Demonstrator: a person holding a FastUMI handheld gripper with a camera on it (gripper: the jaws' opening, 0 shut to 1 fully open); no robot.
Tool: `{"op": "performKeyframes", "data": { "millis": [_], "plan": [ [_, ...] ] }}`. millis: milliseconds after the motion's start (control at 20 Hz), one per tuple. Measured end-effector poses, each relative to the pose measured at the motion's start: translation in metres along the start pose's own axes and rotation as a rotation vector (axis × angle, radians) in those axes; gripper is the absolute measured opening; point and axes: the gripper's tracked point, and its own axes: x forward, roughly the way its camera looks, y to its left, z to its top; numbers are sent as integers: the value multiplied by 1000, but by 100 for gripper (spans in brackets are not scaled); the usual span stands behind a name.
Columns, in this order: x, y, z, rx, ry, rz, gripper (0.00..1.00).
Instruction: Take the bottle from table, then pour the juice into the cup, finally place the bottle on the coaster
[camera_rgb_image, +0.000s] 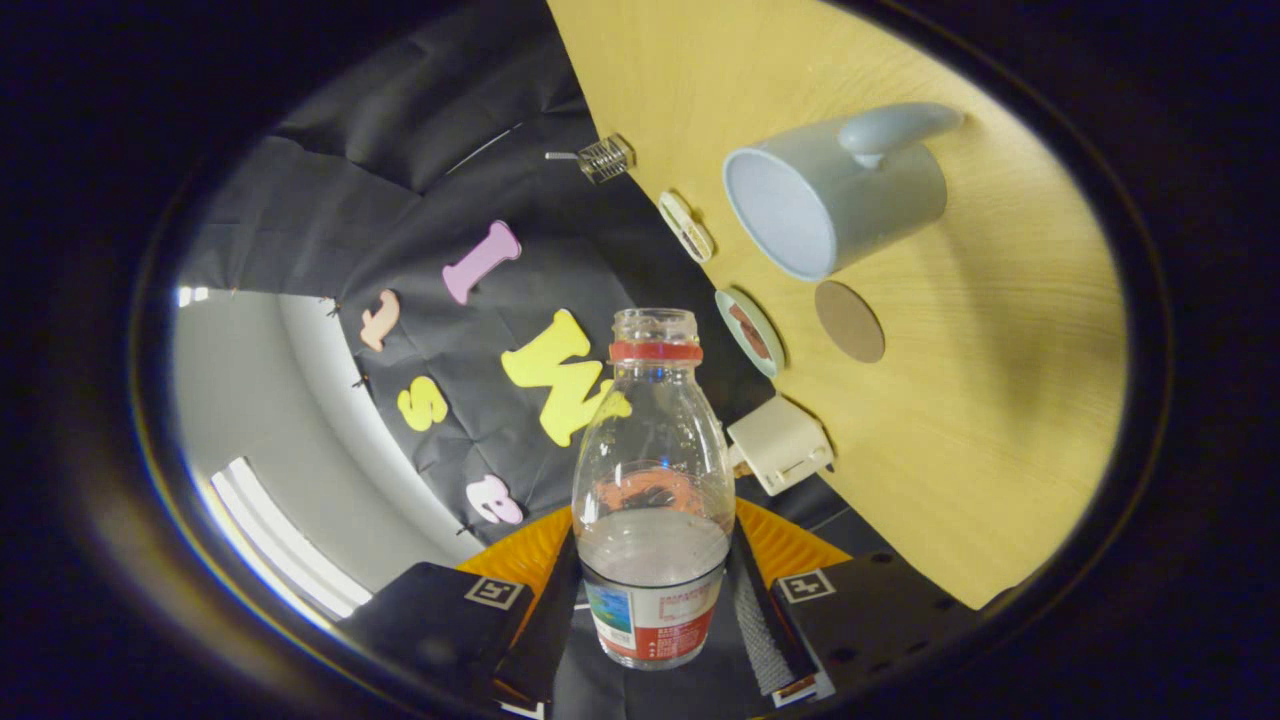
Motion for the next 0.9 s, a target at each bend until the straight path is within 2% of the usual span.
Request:
{"op": "performKeyframes", "data": {
  "millis": [200, 300, 450, 700, 900],
  "plan": [
    [-11, 2, -2, -105, -15, 11, 77],
    [-15, -1, -12, -201, -9, 1, 77],
    [-23, -12, -20, -422, 2, -25, 77],
    [-32, -27, -26, -789, 5, -116, 77],
    [-38, -14, -41, -1048, 23, -128, 77]
  ]
}}
